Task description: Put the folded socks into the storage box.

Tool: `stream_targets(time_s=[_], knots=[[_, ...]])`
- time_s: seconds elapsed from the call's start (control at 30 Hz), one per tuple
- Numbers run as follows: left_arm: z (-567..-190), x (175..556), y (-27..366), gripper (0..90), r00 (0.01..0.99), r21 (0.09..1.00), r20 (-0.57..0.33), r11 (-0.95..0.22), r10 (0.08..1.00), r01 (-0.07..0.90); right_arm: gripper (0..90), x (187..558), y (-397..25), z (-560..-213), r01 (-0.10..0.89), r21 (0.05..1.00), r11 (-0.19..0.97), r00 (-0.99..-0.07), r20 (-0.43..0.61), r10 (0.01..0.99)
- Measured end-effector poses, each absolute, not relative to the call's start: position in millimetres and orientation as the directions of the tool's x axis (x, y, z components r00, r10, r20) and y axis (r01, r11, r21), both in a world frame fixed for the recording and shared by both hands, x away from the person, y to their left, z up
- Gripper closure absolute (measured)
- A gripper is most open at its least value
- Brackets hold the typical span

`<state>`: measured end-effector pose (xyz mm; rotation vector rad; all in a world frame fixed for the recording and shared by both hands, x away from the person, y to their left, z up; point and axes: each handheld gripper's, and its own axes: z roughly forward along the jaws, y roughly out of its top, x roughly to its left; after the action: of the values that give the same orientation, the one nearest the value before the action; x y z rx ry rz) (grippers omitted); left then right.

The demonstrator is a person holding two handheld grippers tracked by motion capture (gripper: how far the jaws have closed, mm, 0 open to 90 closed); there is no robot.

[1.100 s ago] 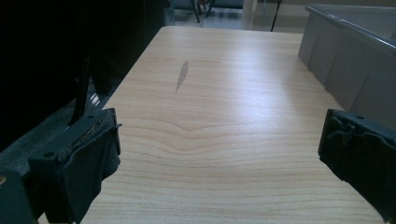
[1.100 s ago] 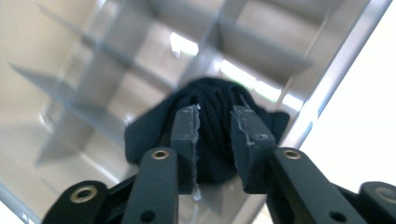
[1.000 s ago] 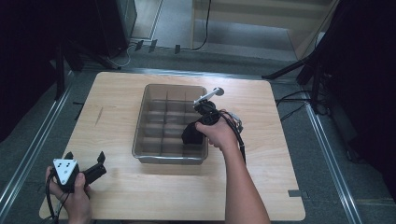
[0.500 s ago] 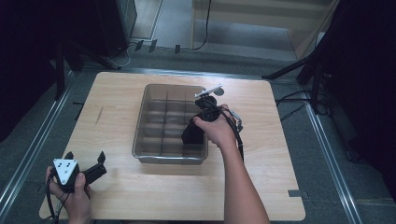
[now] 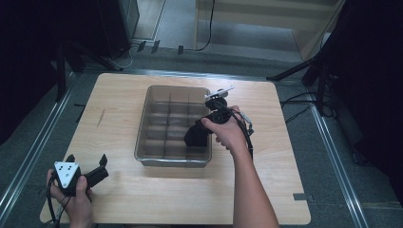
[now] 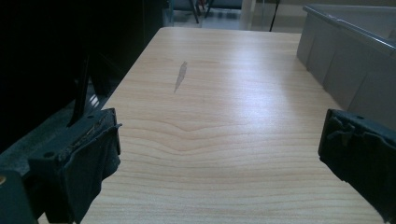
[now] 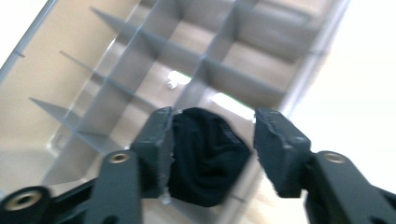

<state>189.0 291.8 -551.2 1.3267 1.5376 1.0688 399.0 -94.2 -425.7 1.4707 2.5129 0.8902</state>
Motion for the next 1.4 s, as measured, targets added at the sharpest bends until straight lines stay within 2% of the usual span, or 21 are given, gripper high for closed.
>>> stream_targets(time_s=[0.2, 0.27, 0.3, 0.4, 1.0, 1.4], knots=[[-551, 189, 291, 0.0, -0.107, 0.952, -0.051, 0.081, 0.993, 0.295, 22.7, 396, -125, -417, 0.765, 0.572, 0.297, -0.463, 0.169, 0.87], [-551, 189, 291, 0.0, -0.107, 0.952, -0.051, 0.081, 0.993, 0.295, 10.3, 394, -144, -414, 0.769, 0.587, 0.252, -0.421, 0.169, 0.891], [-551, 189, 291, 0.0, -0.107, 0.952, -0.051, 0.081, 0.993, 0.295, 10.3, 394, -144, -414, 0.769, 0.587, 0.252, -0.421, 0.169, 0.891], [-551, 189, 291, 0.0, -0.109, 0.952, -0.05, 0.081, 0.993, 0.294, 0.0, 390, -161, -412, 0.769, 0.603, 0.212, -0.384, 0.171, 0.908], [-551, 189, 291, 0.0, -0.109, 0.952, -0.052, 0.082, 0.993, 0.294, 0.0, 349, -257, -452, 0.685, 0.727, 0.046, -0.224, 0.151, 0.963], [-551, 189, 291, 0.0, -0.106, 0.952, -0.049, 0.078, 0.993, 0.294, 0.0, 316, -294, -488, 0.656, 0.754, -0.016, -0.182, 0.178, 0.967]])
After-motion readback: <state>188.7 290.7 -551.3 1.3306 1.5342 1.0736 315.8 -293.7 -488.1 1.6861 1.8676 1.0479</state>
